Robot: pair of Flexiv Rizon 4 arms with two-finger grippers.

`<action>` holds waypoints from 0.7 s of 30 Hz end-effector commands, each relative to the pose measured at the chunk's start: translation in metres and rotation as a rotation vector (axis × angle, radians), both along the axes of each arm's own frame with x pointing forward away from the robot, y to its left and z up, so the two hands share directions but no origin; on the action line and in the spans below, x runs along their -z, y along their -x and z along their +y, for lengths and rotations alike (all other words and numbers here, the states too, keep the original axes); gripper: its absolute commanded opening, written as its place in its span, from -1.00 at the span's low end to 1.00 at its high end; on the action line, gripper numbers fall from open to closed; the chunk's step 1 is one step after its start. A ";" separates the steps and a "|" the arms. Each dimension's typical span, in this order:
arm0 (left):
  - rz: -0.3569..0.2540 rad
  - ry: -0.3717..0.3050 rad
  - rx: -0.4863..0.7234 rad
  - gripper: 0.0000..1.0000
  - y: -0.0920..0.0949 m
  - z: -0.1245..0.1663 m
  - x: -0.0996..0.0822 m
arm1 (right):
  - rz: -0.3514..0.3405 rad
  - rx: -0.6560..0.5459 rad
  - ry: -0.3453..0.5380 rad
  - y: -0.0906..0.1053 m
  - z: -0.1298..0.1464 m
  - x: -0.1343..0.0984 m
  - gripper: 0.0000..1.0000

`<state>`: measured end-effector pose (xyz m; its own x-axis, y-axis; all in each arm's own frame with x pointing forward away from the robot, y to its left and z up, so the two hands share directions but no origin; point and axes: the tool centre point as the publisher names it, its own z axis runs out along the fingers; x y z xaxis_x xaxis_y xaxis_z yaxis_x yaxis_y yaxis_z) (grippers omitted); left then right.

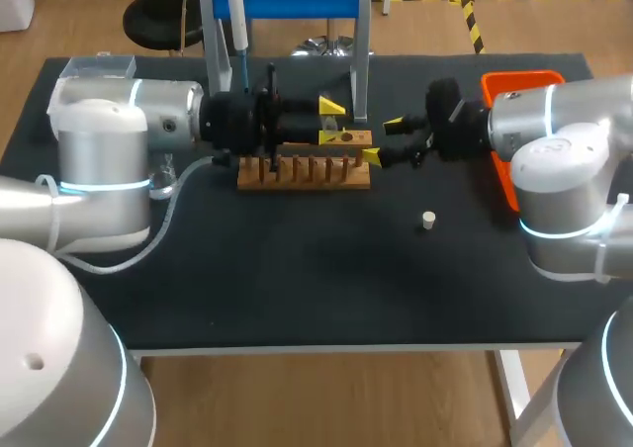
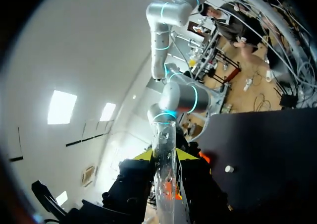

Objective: Invert the test tube, pick up the pipette, mount the tip to pipette, aspirate from beaker and dispense into the tube, eject the tip, return the pipette, and cap with the stopper.

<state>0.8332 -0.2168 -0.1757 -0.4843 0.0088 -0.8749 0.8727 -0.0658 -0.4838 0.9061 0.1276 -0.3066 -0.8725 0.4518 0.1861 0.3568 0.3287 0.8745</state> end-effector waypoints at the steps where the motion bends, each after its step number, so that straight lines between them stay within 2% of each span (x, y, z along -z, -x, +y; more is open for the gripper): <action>1: 0.266 -0.027 -0.010 -1.00 0.002 0.001 -0.004 | 0.000 0.001 0.000 0.000 0.000 0.000 1.00; 5: 0.266 -0.027 -0.010 -1.00 0.002 0.001 -0.004 | 0.000 0.001 0.000 0.000 0.000 0.000 1.00; 6: 0.337 -0.033 0.017 -1.00 -0.006 0.002 -0.005 | 0.000 0.001 0.000 0.000 0.000 0.000 1.00; 7: 0.383 -0.029 0.020 -1.00 -0.011 0.004 -0.007 | 0.000 0.001 0.000 0.000 0.000 0.000 1.00; 8: 0.481 -0.036 0.033 -1.00 -0.022 0.007 -0.011 | 0.000 0.001 0.000 0.000 0.000 0.000 1.00; 9: 0.533 -0.050 0.024 -1.00 -0.029 0.010 -0.015 | 0.000 0.001 0.000 0.000 0.000 0.000 1.00; 10: 0.573 -0.045 0.023 -1.00 -0.033 0.012 -0.018 | 0.000 0.001 0.000 0.000 0.000 0.000 1.00; 11: 0.656 -0.017 0.026 -1.00 -0.041 0.015 -0.023 | 0.000 0.001 0.000 0.000 0.000 0.000 1.00; 13: 0.738 -0.011 0.016 -1.00 -0.048 0.017 -0.029 | 0.000 0.001 0.000 0.000 0.000 0.000 1.00; 14: 0.808 0.008 0.012 -1.00 -0.054 0.017 -0.031 | 0.000 0.001 0.000 0.000 0.000 0.000 1.00; 16: 0.869 -0.013 -0.003 -1.00 -0.060 0.016 -0.034 | 0.000 0.001 0.000 0.000 0.000 0.000 1.00; 19: 0.981 0.001 -0.007 -1.00 -0.069 0.009 -0.033 | 0.000 0.001 0.000 0.000 0.000 0.000 1.00; 21: 1.019 -0.005 -0.023 -1.00 -0.072 0.006 -0.033 | 0.000 0.001 0.000 0.000 0.000 0.000 1.00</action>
